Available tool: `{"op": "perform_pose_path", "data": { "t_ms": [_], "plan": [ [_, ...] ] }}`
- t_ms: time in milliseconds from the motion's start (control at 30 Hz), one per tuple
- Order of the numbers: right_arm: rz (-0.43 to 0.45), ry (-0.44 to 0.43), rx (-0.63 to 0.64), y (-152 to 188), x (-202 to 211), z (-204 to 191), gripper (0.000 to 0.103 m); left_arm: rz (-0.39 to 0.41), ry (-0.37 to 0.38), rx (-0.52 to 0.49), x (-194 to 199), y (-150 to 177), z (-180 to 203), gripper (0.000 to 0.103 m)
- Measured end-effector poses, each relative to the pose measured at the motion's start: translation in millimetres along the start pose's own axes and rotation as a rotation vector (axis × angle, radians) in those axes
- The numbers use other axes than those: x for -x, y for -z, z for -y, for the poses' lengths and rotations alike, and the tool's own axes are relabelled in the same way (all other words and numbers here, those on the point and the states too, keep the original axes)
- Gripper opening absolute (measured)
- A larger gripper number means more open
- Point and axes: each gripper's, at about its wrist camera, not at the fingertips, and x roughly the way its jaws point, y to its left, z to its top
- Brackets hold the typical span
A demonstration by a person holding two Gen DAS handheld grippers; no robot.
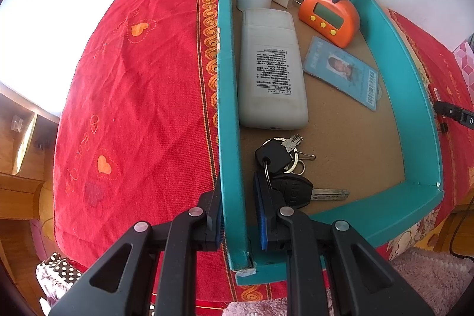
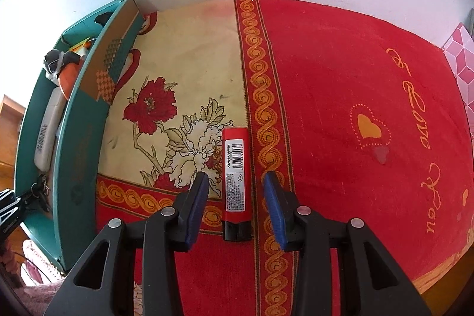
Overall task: Organize objects
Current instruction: 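Move the right gripper to the red stick and close on it, then carry the red stick with the right gripper into the tray and release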
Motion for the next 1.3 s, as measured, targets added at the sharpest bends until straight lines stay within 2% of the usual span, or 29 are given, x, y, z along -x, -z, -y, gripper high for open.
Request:
{"op": "perform_pose_path", "data": {
  "t_ms": [200,267,300,800,833,1067,1300],
  "plan": [
    [-0.011,0.081,0.061,-1.2,-3.2,-14.6,0.039,0.004,-0.001,0.011,-0.5,0.3,2.1,0.015],
    [-0.008,0.082,0.051,-2.0,-3.0,-14.5,0.03,0.006,-0.003,0.016,-0.6,0.4,2.7,0.015],
    [-0.005,0.079,0.046,-2.6,-2.6,-13.7,0.021,0.007,-0.004,0.018,-0.7,0.4,2.6,0.015],
    [0.014,-0.035,-0.047,-6.6,5.6,4.8,0.021,0.008,-0.019,0.042,-1.3,0.1,3.7,0.015],
    [0.026,-0.039,-0.041,-8.4,10.0,1.7,0.021,0.006,-0.061,0.093,-1.4,-0.4,3.8,0.015],
    [0.091,-0.107,0.033,-20.7,38.7,-48.4,0.021,0.006,-0.066,0.099,-1.7,-0.9,4.6,0.015],
    [0.107,-0.197,0.145,-17.5,61.3,-91.0,0.021,0.007,-0.075,0.111,-2.1,-1.8,5.0,0.015]
  ]
}}
